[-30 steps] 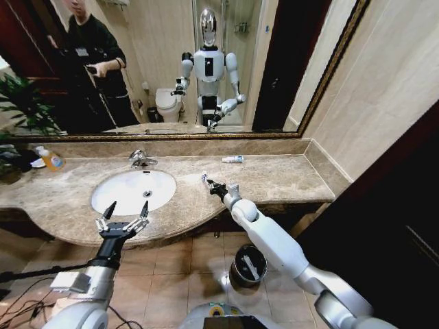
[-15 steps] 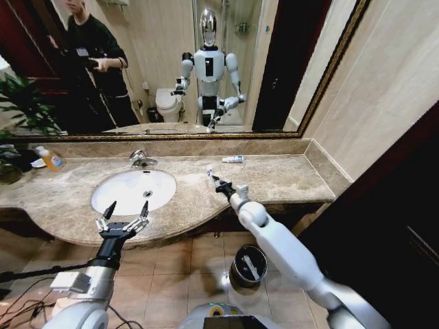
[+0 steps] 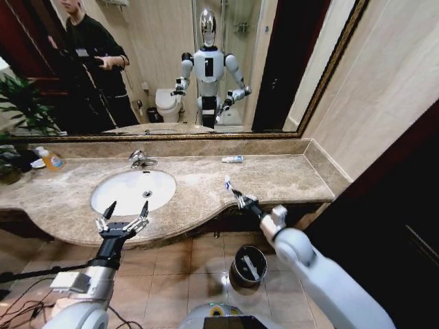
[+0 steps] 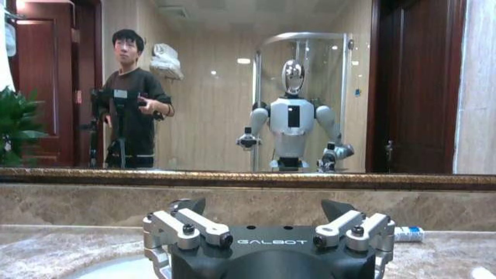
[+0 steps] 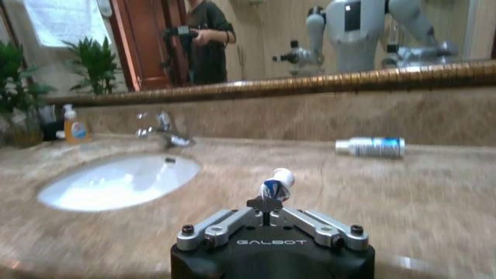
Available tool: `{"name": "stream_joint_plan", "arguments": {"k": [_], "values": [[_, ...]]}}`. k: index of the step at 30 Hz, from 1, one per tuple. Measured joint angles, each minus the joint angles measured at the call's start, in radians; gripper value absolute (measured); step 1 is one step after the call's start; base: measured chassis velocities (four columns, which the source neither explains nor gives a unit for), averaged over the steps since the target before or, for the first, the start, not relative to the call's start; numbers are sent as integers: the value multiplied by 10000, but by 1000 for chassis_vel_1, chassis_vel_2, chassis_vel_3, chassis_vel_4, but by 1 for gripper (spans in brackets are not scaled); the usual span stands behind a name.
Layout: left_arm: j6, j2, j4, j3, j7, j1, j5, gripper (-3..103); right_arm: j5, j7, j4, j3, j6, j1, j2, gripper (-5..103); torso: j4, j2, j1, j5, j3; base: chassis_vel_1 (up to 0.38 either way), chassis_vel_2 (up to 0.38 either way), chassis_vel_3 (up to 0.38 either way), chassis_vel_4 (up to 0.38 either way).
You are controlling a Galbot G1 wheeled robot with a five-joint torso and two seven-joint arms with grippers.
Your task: Pick up the trash from the sink and place it in the trash bin.
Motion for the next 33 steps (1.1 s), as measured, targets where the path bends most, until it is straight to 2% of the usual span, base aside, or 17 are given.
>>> {"name": "stream_joint_plan", "arguments": {"k": [6, 13, 24, 33], "values": [[0, 0, 0, 0, 0, 0, 0, 100, -1010, -264, 304, 375, 546, -1740, 602, 0, 2, 0, 0, -1, 0, 0, 0, 0, 0], [0, 0, 0, 0, 0, 0, 0, 100, -1548, -329, -263, 506, 975, -2486, 878, 0, 1, 0, 0, -2, 0, 0, 0, 0, 0], [0, 0, 0, 0, 0, 0, 0, 100, -1373, -434, -2431, 241, 899, -1717, 1462, 0, 3, -2, 3, -2, 2, 0, 0, 0, 0], [0, -1, 0, 0, 0, 0, 0, 100, -1335, -580, -5279, 135, 867, -663, 2050, 0, 2, -2, 3, -3, 2, 0, 0, 0, 0]]}}
